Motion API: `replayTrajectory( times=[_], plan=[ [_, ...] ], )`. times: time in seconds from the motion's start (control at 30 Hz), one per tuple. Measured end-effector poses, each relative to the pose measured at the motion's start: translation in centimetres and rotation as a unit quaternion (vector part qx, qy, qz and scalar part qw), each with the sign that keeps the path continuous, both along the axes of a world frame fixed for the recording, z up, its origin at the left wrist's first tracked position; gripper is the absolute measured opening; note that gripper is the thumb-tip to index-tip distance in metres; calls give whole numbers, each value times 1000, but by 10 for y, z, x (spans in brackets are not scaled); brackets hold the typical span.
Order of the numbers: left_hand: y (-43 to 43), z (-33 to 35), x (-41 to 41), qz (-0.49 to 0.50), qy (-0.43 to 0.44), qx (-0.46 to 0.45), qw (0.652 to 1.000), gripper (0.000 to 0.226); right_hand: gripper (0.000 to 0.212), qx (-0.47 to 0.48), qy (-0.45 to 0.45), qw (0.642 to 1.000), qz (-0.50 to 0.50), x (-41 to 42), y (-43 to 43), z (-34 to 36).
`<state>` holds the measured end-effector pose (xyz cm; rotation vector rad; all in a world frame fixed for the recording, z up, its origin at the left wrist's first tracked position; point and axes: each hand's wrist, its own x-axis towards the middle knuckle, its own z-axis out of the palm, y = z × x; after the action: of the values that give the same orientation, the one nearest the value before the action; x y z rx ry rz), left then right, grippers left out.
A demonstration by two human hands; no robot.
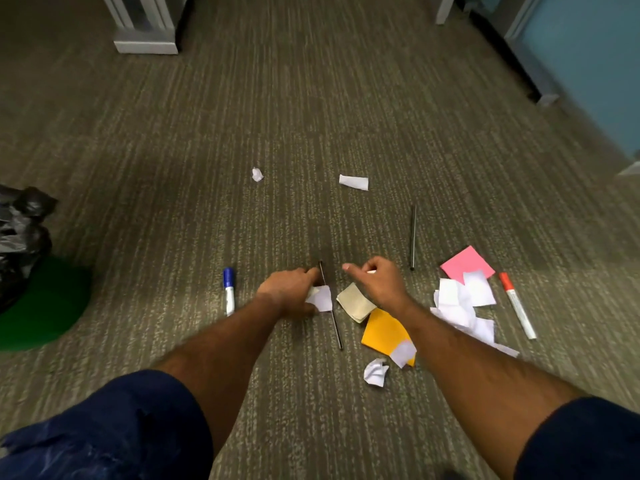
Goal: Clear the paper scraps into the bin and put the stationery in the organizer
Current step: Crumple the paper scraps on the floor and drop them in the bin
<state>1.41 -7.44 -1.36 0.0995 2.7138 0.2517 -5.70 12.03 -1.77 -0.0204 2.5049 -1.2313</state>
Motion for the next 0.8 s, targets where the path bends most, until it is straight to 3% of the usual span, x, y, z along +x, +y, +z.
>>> replayTrajectory(
  times=[0.1,0.2,0.3,0.37,0.5,0.6,0.67,0.8],
  plan=[
    [0,1,1,15,-9,-17,1000,57,58,141,34,980,137,8,12,-4],
    [4,4,0,7,-26,-26,999,44,63,196,35,956,214,10,16,-6],
    [6,8,3,95,-57,100,989,40,57,241,36,942,228,10,11,-7],
    [6,17,4,190,-58,228,953,36,47,236,23,948,214,9,6,-6],
    [9,38,2,319,-78,461,824,8,31,112,-15,983,144,2,-7,-1],
    [5,50,-2,371,-59,539,754,26,21,-28,-63,996,62,0,-25,12],
    [3,55,-4,388,-28,564,728,33,10,-157,-125,980,-15,0,-40,27],
    [-1,66,-9,423,2,617,664,39,25,-334,-189,917,-113,-2,-72,59]
  ],
)
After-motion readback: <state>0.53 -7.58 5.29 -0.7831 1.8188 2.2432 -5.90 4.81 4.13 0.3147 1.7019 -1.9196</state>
